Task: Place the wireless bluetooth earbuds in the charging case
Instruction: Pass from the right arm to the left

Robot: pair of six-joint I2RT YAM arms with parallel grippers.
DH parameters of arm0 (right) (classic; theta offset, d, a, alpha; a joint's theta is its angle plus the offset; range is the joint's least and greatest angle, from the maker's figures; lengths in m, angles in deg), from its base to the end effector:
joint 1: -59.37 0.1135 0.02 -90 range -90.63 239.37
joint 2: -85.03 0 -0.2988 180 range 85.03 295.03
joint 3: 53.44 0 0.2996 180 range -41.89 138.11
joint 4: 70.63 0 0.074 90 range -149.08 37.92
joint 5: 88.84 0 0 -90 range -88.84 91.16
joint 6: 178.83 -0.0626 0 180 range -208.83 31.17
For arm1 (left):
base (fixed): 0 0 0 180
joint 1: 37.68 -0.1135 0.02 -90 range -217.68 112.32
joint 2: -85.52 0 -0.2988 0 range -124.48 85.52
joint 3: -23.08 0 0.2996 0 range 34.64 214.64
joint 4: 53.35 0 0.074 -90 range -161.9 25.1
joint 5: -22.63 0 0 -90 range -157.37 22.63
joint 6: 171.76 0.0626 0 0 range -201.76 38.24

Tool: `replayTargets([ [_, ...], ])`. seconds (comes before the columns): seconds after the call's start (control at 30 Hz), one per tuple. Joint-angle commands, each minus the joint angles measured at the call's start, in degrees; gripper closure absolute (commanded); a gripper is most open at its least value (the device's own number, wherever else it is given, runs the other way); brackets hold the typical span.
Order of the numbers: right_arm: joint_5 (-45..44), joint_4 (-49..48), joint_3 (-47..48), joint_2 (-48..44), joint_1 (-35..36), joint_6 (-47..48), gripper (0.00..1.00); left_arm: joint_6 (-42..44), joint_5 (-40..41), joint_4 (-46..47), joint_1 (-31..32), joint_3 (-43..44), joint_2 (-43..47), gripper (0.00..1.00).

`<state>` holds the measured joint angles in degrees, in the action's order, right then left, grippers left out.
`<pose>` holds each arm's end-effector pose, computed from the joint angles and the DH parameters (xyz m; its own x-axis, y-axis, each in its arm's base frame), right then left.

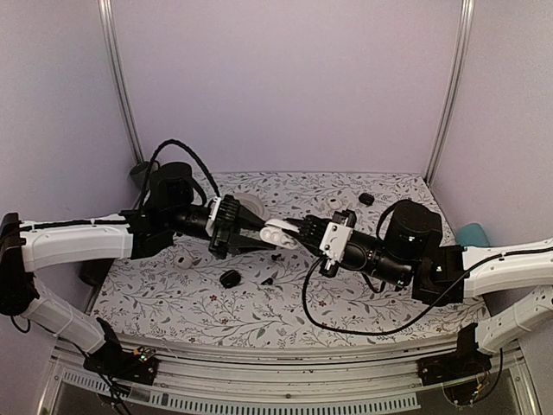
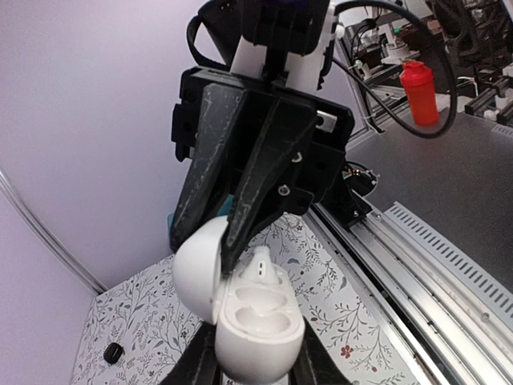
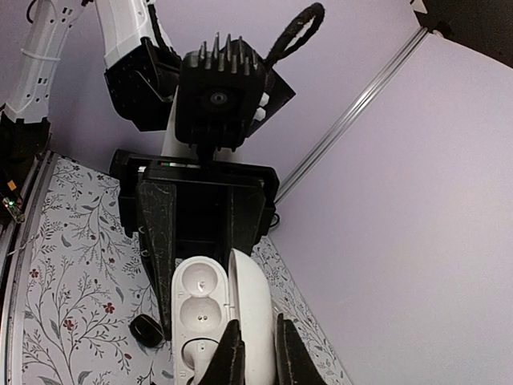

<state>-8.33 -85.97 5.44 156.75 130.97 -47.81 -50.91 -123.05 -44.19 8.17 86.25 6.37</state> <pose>0.1215 0.3326 0.3366 0.5905 -0.2757 -0.7585 -0.6578 0.3800 -0.6503 0.2139 -0.2945 0.3115 0.4293 -0.0272 -0.9027 0.8801 -0.2117 0.4250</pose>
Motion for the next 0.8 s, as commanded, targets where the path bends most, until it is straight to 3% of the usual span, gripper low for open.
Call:
replayTargets([
  [0.0,4.7,2.1,2.5,-0.4,-1.4,-4.1,0.98,-1.4,-1.7,0.7,1.2,0.3,1.1,0.71],
  [0.27,7.0,3.5,3.5,0.7,-2.4,-5.1,0.98,-2.8,-1.9,2.3,1.2,-0.8,1.1,0.73],
  [0.43,7.8,4.3,4.1,1.5,-2.9,-5.7,0.98,-3.9,-1.7,3.9,1.2,-1.7,1.1,0.84],
  [0.57,9.2,5.2,4.6,2.0,-3.4,-6.8,0.98,-4.4,-2.0,4.1,1.2,-1.8,0.8,1.00],
  [0.63,11.0,6.4,5.4,2.4,-4.6,-8.7,0.97,-5.5,-1.8,4.6,1.3,-2.1,0.6,1.00],
  [0.7,14.6,7.5,6.0,2.8,-6.4,-11.5,0.94,-9.0,-1.3,8.0,1.2,-3.5,0.2,1.00],
  [0.77,17.0,8.0,6.3,3.0,-8.3,-14.9,0.84,-15.2,-0.5,14.5,1.1,-5.7,-0.1,1.00],
])
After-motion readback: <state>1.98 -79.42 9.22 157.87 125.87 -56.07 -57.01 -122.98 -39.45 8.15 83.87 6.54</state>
